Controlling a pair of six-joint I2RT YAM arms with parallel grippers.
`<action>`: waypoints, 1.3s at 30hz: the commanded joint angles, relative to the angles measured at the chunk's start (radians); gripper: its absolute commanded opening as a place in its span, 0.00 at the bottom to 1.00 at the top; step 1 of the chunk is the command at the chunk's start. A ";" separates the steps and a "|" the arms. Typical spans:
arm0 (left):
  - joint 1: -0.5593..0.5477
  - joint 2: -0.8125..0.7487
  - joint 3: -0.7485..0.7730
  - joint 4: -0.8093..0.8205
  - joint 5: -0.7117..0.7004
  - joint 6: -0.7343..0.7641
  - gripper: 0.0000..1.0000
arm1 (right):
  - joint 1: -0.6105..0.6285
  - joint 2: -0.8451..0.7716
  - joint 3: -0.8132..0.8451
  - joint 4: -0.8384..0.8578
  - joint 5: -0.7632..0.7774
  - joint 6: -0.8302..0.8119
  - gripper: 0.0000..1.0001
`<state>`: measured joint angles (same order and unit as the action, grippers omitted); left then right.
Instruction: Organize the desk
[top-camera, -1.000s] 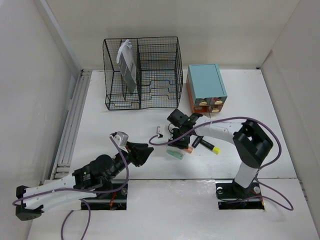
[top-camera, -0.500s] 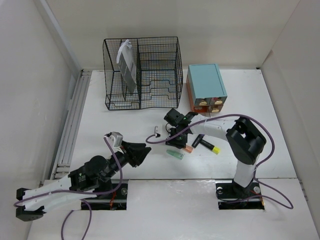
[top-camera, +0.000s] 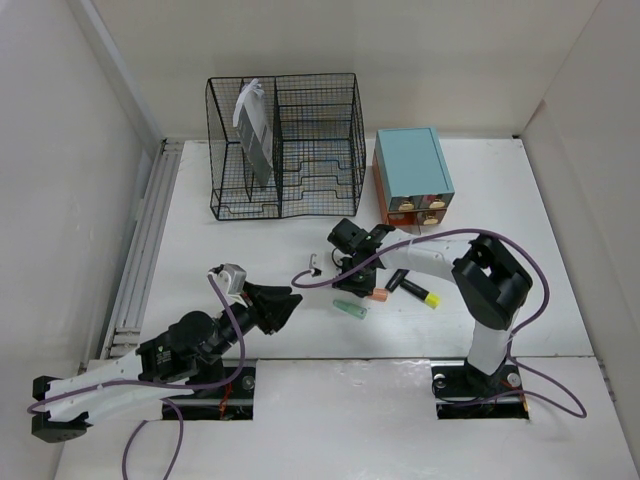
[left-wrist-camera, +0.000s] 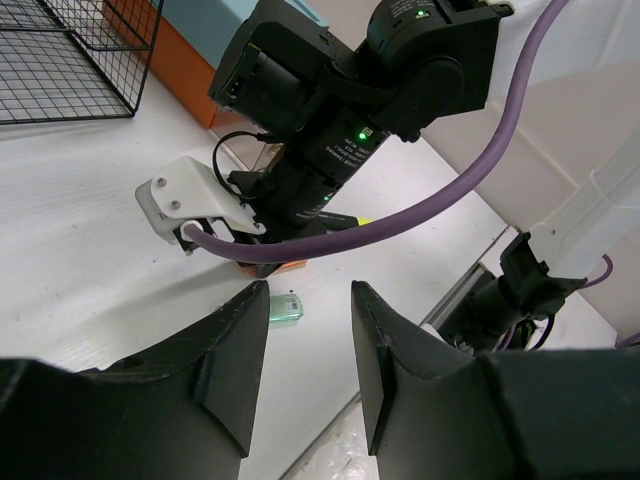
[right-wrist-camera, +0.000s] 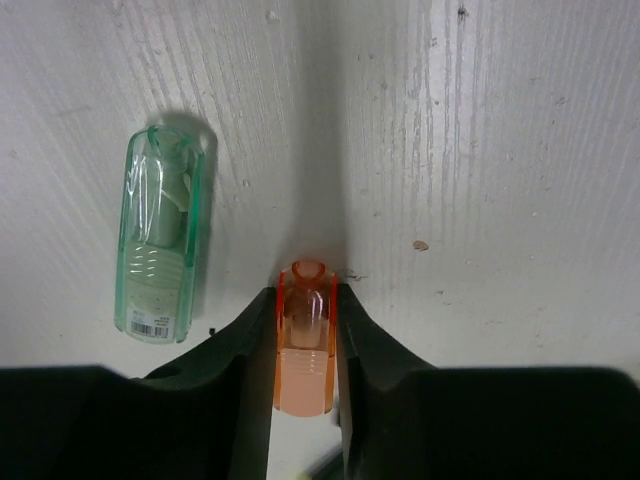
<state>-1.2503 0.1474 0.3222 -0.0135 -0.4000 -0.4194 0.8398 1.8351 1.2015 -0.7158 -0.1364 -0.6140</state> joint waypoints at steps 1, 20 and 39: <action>-0.006 -0.009 0.031 0.033 0.004 0.016 0.36 | 0.012 0.033 -0.028 -0.054 -0.038 0.030 0.25; -0.006 0.009 0.031 0.033 0.004 0.016 0.36 | -0.117 -0.212 0.242 -0.030 -0.022 -0.032 0.07; -0.006 0.027 0.021 0.063 0.004 0.016 0.36 | -0.514 -0.255 0.205 -0.059 -0.340 -0.529 0.10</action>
<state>-1.2503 0.1703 0.3222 -0.0036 -0.3996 -0.4191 0.3527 1.5669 1.3983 -0.7338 -0.3630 -1.0363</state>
